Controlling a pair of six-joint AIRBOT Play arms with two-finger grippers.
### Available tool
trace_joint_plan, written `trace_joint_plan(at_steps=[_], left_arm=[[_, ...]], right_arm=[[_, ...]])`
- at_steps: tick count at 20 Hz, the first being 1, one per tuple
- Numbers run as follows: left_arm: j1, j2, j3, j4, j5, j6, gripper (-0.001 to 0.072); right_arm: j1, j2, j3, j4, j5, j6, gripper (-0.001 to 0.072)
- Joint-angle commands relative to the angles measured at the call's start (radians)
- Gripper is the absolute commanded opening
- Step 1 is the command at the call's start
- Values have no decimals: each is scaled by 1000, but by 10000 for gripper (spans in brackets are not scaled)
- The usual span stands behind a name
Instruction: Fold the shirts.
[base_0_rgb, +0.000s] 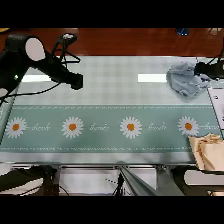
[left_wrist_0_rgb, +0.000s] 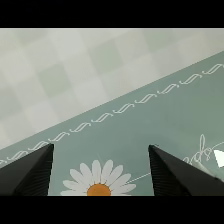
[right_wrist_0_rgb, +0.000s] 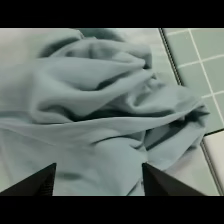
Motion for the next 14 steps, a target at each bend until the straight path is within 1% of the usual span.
trace_joint_plan(at_steps=[1,4,6,7,8,9,10,12,14], left_arm=[[0,2,8,-2,-6,-1,714],[0,2,8,-2,-6,-1,714],[0,2,8,-2,-6,-1,714],[0,2,8,-2,-6,0,714],[0,2,8,-2,-6,0,714],[1,2,8,-2,-6,0,714],[1,2,8,-1,-6,0,714],[1,6,10,-2,-6,0,714],[1,16,37,-2,-10,0,714]], right_arm=[[-55,-105,1,48,-12,8,591],[-43,-179,1,66,-35,8,591],[-32,-225,1,120,-66,9,582],[-26,-244,1,136,-85,8,494],[-19,-255,1,135,-97,8,299],[-16,-257,1,135,-101,8,69],[-16,-251,1,138,-100,8,24],[-16,-196,1,140,-102,-16,22],[-16,-83,1,149,-104,-91,22]])
